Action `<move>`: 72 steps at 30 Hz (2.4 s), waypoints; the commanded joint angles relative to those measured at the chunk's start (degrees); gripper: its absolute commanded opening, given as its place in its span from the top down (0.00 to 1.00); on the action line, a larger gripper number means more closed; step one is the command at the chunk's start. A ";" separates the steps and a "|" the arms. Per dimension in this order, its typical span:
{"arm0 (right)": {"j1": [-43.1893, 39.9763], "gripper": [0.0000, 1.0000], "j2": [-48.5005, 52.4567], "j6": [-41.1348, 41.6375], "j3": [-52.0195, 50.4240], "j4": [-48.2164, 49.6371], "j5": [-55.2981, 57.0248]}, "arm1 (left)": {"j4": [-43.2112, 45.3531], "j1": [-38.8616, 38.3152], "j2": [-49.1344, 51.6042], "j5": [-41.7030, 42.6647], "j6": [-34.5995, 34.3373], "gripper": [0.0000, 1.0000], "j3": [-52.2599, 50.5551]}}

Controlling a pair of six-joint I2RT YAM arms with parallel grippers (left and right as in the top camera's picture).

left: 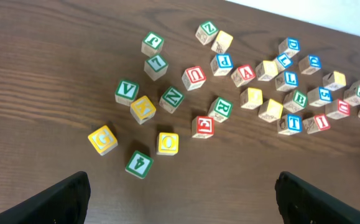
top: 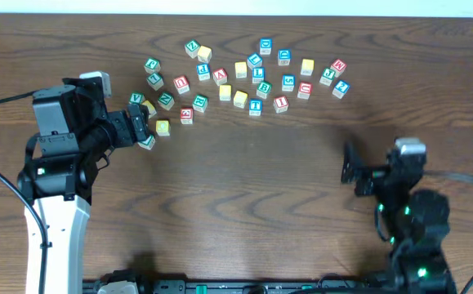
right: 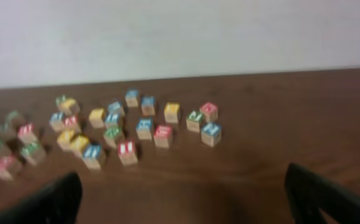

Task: Spell out NEURIPS
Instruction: 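Raise left gripper toward the block pile, right gripper to upper right, then lower left gripper onto the green-lettered N block and grasp it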

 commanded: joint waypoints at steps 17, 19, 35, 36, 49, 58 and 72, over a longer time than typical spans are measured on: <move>-0.28 0.01 45.64 -5.75 50.66 -33.83 -8.11 | -20.81 -8.85 18.16 -16.28 -9.35 0.07 29.90; -0.28 0.01 48.41 -6.08 55.30 -38.14 -8.11 | -23.19 -8.94 21.62 -16.28 -10.14 0.06 33.55; -0.26 0.01 60.48 -8.50 72.06 -47.54 -8.22 | -28.52 -10.80 42.71 -10.38 -20.39 0.06 48.92; -0.20 0.01 60.50 -8.11 72.06 -47.84 -9.22 | -27.96 -10.80 43.60 -9.09 -20.39 0.06 48.87; -0.07 0.01 60.48 -8.11 72.04 -49.07 -10.88 | -25.38 -15.43 58.21 -23.43 -42.36 0.20 48.85; -0.07 0.01 60.48 -8.11 72.04 -50.21 -10.86 | -21.33 -15.45 63.34 -25.79 -46.93 0.32 48.81; -0.07 0.01 60.48 -8.11 71.97 -50.77 -10.86 | -17.05 -14.40 66.20 -26.34 -48.06 0.35 45.18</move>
